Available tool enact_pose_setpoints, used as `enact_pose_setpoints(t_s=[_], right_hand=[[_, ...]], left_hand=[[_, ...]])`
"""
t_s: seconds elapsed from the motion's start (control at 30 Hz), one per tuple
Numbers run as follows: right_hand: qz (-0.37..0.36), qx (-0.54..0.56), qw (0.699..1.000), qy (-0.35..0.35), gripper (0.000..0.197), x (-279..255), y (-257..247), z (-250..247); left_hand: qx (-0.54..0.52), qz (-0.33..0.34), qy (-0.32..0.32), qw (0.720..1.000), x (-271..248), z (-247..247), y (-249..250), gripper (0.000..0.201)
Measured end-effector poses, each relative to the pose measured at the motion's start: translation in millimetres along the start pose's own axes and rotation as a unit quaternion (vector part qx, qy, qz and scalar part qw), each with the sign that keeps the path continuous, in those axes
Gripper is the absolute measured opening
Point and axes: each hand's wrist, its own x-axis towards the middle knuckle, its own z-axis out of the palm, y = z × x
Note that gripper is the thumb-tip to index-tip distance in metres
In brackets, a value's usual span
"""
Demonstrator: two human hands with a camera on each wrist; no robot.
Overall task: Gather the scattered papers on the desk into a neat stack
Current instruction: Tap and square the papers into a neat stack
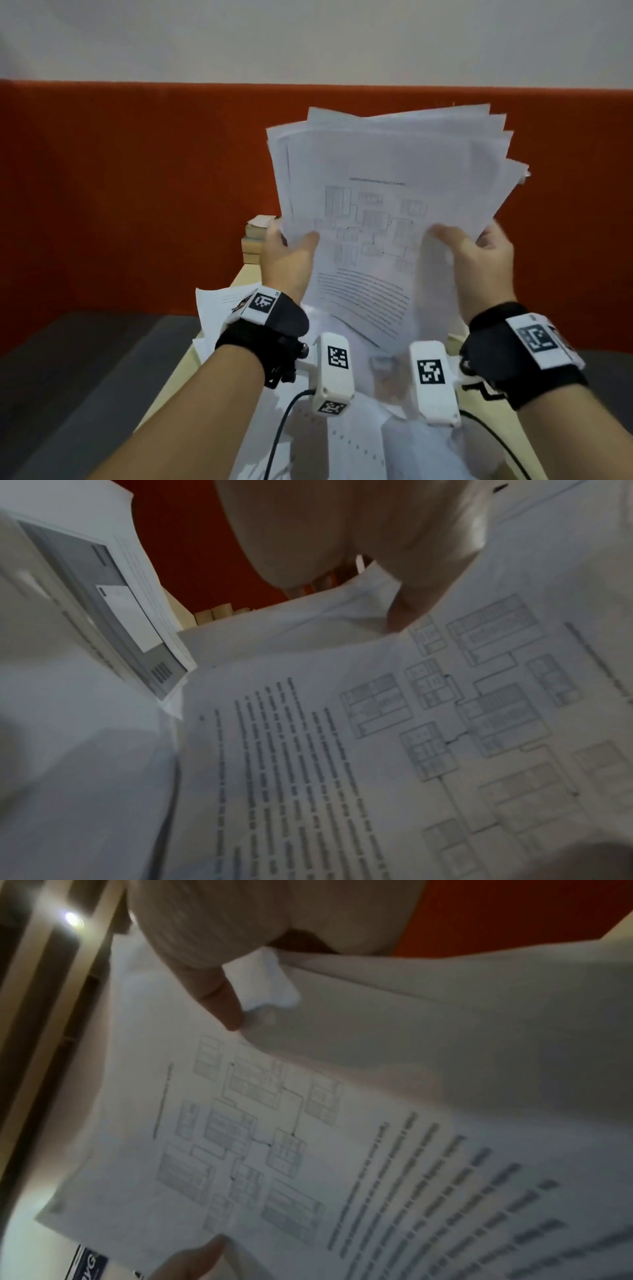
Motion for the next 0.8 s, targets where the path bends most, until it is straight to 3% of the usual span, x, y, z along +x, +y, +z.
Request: enact_pose_setpoints(t_s=[0.13, 0.27, 0.33, 0.4, 0.63, 0.67, 0.73, 0.8], right_hand=[[-0.001, -0.011, 1.000, -0.022, 0.041, -3.8, 2.1, 7.9], [-0.052, -0.052, 0.997, 0.035, 0.044, 3.9, 2.5, 7.9], [-0.035, -0.063, 0.997, 0.019, 0.051, 3.9, 4.1, 6.4], [-0.012, -0.091, 0.996, -0.005, 0.048, 2.5, 7.3, 5.4], [-0.001, -0.137, 0.990, -0.043, 0.035, 5.0, 3.9, -4.0], [-0.011, -0.146, 0.989, -0.035, 0.030, 5.2, 3.3, -4.3], [-0.045, -0.154, 0.987, -0.003, 0.028, 5.7, -0.8, -5.0], [-0.070, -0.167, 0.983, 0.016, 0.028, 5.8, -3.4, -7.6]], left_hand=[[0.020, 0.004, -0.029, 0.999, -4.6, 8.3, -0.8, 0.037], [0.050, 0.024, 0.028, 0.998, 2.0, 9.0, 2.5, 0.031], [0.052, 0.000, 0.004, 0.999, -2.3, 10.7, 5.1, 0.031], [0.083, -0.004, -0.027, 0.996, -7.8, 11.6, 4.3, 0.029], [0.091, 0.038, 0.026, 0.995, -14.8, 5.4, 18.9, 0.009], [0.115, 0.036, 0.013, 0.993, -18.5, 3.9, 24.3, 0.011], [0.206, 0.039, -0.017, 0.978, -22.1, -2.9, 35.3, 0.036], [0.351, 0.031, -0.040, 0.935, -29.0, -21.8, 45.4, 0.058]])
